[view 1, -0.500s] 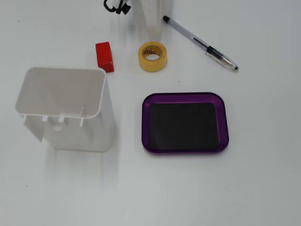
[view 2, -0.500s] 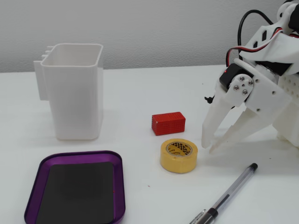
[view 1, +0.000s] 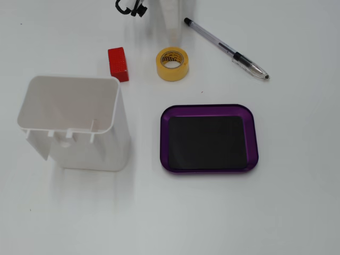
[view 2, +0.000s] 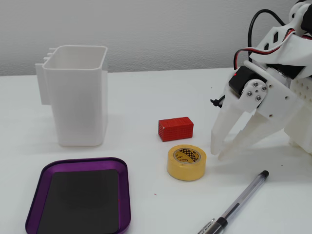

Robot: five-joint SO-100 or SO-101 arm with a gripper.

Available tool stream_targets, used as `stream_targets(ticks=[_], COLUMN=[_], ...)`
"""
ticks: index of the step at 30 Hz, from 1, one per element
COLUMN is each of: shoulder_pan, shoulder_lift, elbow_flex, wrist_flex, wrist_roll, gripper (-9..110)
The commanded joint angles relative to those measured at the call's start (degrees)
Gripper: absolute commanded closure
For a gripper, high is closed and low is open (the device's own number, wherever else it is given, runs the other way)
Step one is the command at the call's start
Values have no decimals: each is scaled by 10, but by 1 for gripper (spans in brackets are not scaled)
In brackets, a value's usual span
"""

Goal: Pick up the yellow tape and place it in the box.

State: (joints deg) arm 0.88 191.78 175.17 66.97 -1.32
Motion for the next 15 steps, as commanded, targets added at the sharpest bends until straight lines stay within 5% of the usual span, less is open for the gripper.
stream_targets(ticks=[1,10,15], shoulder_pan=[4,90,91], shoulder_lift=[49,40,-105], elbow_flex=[-5,-121,-231], wrist_flex=[-10,-21,14], wrist_roll=[-61,-160,-165], gripper=[102,101,93])
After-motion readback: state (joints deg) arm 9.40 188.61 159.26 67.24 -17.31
